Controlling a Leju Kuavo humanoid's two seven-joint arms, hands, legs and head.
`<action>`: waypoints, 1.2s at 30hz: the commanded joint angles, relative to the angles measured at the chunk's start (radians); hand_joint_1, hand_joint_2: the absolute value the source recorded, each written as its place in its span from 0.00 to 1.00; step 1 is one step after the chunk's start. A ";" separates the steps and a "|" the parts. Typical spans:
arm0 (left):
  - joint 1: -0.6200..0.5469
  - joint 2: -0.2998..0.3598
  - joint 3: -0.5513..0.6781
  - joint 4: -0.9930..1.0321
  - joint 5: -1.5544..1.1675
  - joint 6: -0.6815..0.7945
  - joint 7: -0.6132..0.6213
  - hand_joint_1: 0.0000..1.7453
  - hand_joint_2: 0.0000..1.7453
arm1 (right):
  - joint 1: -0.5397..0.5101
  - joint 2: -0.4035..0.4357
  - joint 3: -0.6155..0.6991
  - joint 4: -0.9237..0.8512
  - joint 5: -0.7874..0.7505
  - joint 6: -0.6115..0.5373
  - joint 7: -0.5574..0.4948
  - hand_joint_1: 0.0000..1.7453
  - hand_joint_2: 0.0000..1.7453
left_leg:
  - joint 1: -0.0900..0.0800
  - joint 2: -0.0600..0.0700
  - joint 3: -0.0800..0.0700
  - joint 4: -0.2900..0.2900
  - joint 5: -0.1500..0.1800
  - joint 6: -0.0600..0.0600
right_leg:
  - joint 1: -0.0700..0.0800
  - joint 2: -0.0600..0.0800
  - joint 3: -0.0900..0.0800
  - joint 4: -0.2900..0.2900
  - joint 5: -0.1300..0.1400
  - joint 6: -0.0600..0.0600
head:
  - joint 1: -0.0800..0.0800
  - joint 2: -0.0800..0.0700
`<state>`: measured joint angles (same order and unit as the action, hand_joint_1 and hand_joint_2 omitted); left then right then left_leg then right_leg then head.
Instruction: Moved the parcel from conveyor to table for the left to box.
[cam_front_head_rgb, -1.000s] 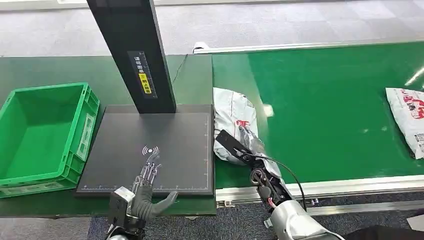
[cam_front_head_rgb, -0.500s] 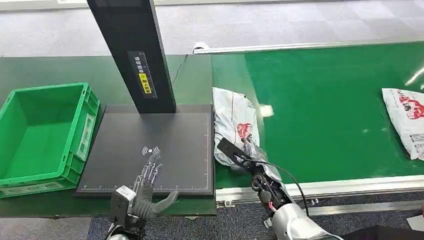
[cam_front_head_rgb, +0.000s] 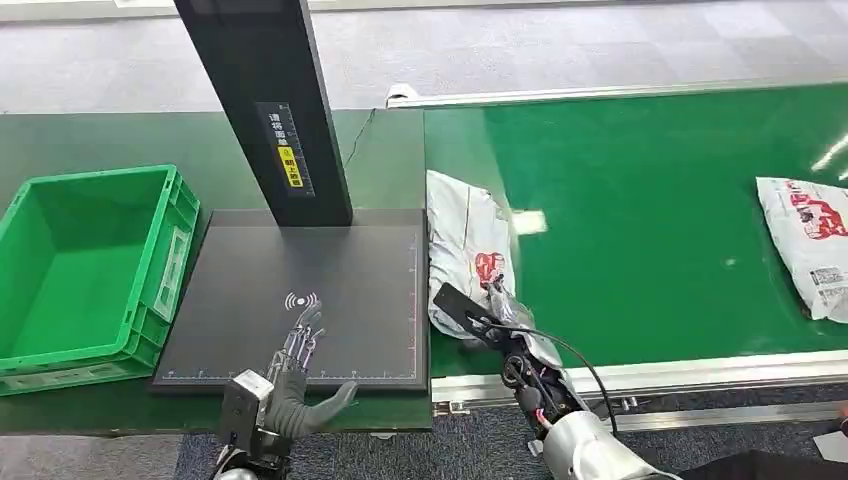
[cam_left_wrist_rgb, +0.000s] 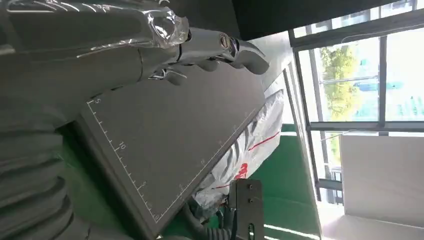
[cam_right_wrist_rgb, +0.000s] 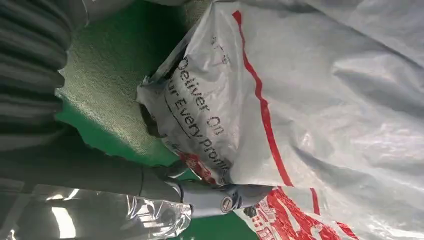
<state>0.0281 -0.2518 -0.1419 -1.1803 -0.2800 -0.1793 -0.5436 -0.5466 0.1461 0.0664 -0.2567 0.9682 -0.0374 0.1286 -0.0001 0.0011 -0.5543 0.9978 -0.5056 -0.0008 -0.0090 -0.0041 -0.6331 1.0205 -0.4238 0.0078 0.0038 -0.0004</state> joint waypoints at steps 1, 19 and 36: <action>-0.011 0.013 -0.015 0.046 0.004 0.000 0.010 0.00 1.00 | 0.014 -0.005 -0.018 0.050 0.004 0.024 0.027 1.00 1.00 | 0.000 -0.001 0.001 -0.001 0.000 -0.001 | 0.000 -0.001 0.002 -0.001 0.000 0.000 | 0.000 0.000; 0.072 0.002 0.009 -0.046 0.007 0.004 0.025 0.00 1.00 | 0.033 0.011 -0.060 0.036 0.094 -0.109 0.004 1.00 1.00 | 0.001 -0.001 0.004 -0.001 0.000 -0.001 | 0.001 -0.001 0.004 -0.001 -0.001 0.000 | 0.000 0.000; 0.061 -0.003 0.020 -0.003 -0.011 0.033 -0.016 0.00 1.00 | -0.017 0.172 -0.317 -0.364 -0.482 -0.444 -0.827 1.00 1.00 | -0.001 0.006 -0.002 0.001 0.000 -0.001 | -0.001 0.006 -0.003 0.002 0.001 -0.001 | 0.000 0.000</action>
<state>0.1020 -0.2636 -0.1308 -1.2310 -0.2865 -0.1633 -0.5424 -0.5364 0.2269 -0.1829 -0.3047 0.7500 -0.5077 -0.5301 0.0000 0.0014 -0.5546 0.9976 -0.5058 -0.0011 -0.0089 -0.0038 -0.6329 1.0209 -0.4239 0.0076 0.0038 -0.0004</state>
